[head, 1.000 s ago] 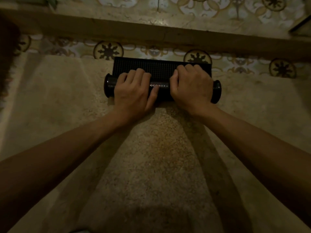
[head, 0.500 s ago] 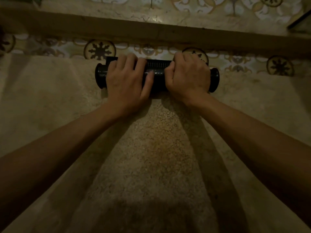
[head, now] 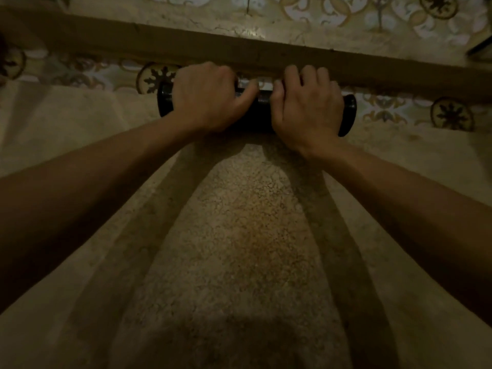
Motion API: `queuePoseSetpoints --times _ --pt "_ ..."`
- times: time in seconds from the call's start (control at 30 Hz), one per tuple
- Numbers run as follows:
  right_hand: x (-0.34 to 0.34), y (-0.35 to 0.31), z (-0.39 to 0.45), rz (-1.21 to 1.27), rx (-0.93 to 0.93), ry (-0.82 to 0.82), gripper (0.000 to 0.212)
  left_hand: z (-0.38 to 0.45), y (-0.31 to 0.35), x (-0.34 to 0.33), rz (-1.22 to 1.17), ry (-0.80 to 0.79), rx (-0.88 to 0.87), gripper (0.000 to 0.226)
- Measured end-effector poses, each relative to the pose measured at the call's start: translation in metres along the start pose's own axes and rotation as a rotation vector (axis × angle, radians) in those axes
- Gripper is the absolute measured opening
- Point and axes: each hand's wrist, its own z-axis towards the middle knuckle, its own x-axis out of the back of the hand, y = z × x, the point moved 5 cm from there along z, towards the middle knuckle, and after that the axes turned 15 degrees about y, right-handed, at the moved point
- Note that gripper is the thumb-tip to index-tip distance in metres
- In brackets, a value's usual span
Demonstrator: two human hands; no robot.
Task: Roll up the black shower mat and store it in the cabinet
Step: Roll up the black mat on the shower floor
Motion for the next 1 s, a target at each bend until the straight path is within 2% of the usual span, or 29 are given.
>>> queuePoseSetpoints --times 0.13,0.23,0.33,0.4,0.5,0.6,0.83,0.9,1.0 --pt "-0.011 0.002 0.012 0.051 0.027 -0.075 0.057 0.006 -0.005 -0.005 -0.01 -0.026 -0.058 0.077" --pt "-0.014 0.005 0.017 0.081 0.035 -0.158 0.066 0.011 -0.007 -0.01 -0.04 -0.179 -0.127 0.086" --pt "-0.012 0.008 0.018 0.104 0.044 -0.262 0.073 0.011 -0.009 -0.007 -0.1 -0.26 -0.175 0.084" --pt "-0.011 0.013 0.013 0.142 0.104 -0.298 0.079 0.005 -0.017 -0.004 -0.148 -0.327 -0.241 0.083" --pt "-0.008 0.023 0.003 0.222 0.308 -0.349 0.087 -0.005 -0.032 0.002 -0.142 -0.397 -0.364 0.085" --pt "-0.003 0.029 -0.002 0.194 0.448 -0.356 0.081 -0.012 -0.032 0.008 -0.108 -0.36 -0.41 0.085" --pt "0.003 0.025 -0.01 0.162 0.416 -0.281 0.076 -0.022 -0.026 0.014 -0.084 -0.237 -0.457 0.076" --pt "0.008 0.022 -0.01 0.148 0.393 -0.324 0.076 -0.022 -0.022 0.018 -0.045 -0.3 -0.451 0.075" --pt "0.032 0.018 -0.011 0.112 0.402 -0.478 0.076 -0.019 -0.007 0.042 -0.011 -0.481 -0.405 0.08"
